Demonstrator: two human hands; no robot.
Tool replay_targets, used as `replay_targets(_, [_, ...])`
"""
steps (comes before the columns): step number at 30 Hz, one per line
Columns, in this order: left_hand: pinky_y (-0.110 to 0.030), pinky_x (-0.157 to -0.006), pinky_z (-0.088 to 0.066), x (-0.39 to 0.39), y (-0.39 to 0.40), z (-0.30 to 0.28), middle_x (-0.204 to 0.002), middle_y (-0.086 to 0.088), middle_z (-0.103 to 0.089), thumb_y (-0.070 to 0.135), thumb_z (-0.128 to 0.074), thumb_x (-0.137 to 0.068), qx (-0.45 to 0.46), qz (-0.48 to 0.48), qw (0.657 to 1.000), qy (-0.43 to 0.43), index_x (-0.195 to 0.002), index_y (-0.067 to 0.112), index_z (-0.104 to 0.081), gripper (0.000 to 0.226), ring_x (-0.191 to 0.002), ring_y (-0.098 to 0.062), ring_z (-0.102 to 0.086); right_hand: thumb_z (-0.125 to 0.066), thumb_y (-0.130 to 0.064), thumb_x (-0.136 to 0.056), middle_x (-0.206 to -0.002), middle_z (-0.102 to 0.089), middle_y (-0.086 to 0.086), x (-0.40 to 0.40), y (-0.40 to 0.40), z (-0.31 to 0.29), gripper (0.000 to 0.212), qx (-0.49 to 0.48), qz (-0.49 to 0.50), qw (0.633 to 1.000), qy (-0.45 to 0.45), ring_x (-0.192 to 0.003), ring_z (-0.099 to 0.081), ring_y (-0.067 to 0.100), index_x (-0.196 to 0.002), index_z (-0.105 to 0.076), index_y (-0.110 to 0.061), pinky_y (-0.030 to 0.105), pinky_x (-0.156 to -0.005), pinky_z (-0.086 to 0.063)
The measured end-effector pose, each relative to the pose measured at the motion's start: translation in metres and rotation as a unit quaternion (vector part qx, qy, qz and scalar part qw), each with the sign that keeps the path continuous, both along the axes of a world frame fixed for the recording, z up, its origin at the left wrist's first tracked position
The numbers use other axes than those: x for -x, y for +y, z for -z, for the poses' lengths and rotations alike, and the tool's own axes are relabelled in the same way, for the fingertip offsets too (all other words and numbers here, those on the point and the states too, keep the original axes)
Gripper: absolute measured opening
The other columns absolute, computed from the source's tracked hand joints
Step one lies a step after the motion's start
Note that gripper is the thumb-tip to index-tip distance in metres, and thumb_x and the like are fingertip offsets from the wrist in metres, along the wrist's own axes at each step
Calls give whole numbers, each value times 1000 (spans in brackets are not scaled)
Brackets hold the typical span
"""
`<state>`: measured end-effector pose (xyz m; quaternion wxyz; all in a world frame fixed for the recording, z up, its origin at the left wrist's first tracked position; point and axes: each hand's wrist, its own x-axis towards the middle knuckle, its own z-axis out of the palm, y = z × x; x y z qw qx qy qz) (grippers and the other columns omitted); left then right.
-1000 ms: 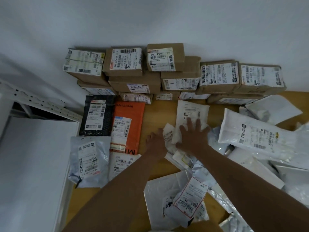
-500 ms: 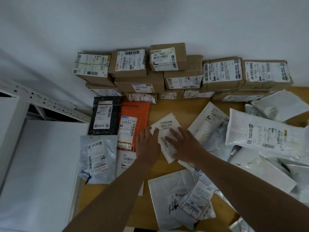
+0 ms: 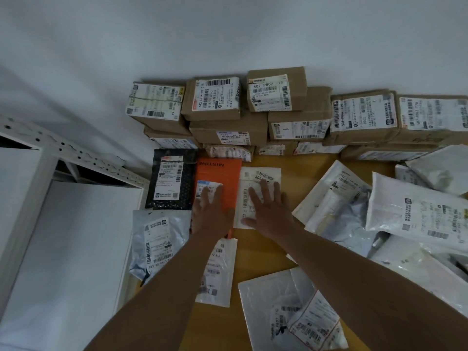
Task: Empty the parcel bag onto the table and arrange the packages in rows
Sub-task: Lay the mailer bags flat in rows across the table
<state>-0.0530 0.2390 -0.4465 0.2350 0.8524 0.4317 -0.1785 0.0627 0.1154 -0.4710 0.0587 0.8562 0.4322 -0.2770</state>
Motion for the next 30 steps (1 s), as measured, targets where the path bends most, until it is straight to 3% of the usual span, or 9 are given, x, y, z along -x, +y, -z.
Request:
replay_targets(7, [-55, -114, -23, -1, 2, 2, -161, -10, -4, 51, -42, -95, -2, 4, 1000, 1, -153, 34, -7, 70, -144, -44, -12, -32, -78, -87, -161, 23, 9, 4, 18, 0, 94, 2, 21, 1000, 0, -146, 17, 43, -155, 11, -28, 53, -119, -8])
replay_targets(19, [-57, -113, -26, 0, 4, 2, -160, -11, -4, 55, -43, -93, 13, 3, 1000, -12, -153, 33, -10, 71, -143, -44, -10, -25, -75, -90, -161, 23, 8, 1, 18, 0, 88, -32, 24, 999, 0, -146, 21, 40, -155, 10, -28, 55, -120, 1])
replay_targets(23, [-54, -118, -15, -7, -8, -8, -158, -15, -3, 43, -48, -92, -55, 7, 998, -26, -151, 26, -15, 70, -145, -42, -3, -41, -60, -93, -163, 9, 13, -15, -4, -14, 82, -57, 44, 996, -54, -148, 12, 40, -157, -2, -24, 56, -119, 0])
replay_targets(26, [-50, -117, -19, -20, -32, -15, -154, -14, -15, 35, -50, -89, -86, 60, 990, -95, -148, 21, -22, 66, -143, -37, -12, -44, -58, -88, -160, -12, 21, -36, -33, -23, 80, -71, 151, 974, -151, -147, -7, 47, -153, -20, -18, 63, -116, -7])
replay_targets(28, [-48, -116, -22, -34, -54, -16, -154, -10, -20, 33, -49, -90, -57, 127, 981, -137, -147, 23, -27, 62, -142, -32, -17, -49, -65, -86, -159, -11, 25, -52, -60, -28, 91, -7, 225, 966, -125, -144, -11, 51, -154, -16, -13, 66, -114, -10])
replay_targets(30, [-45, -112, -29, -51, -81, -14, -152, -7, -27, 28, -49, -91, -1, 194, 969, -150, -144, 21, -35, 56, -139, -29, -26, -43, -78, -83, -160, -5, 25, -62, -82, -28, 103, 88, 216, 967, -100, -143, -12, 53, -154, -7, -14, 62, -115, -9])
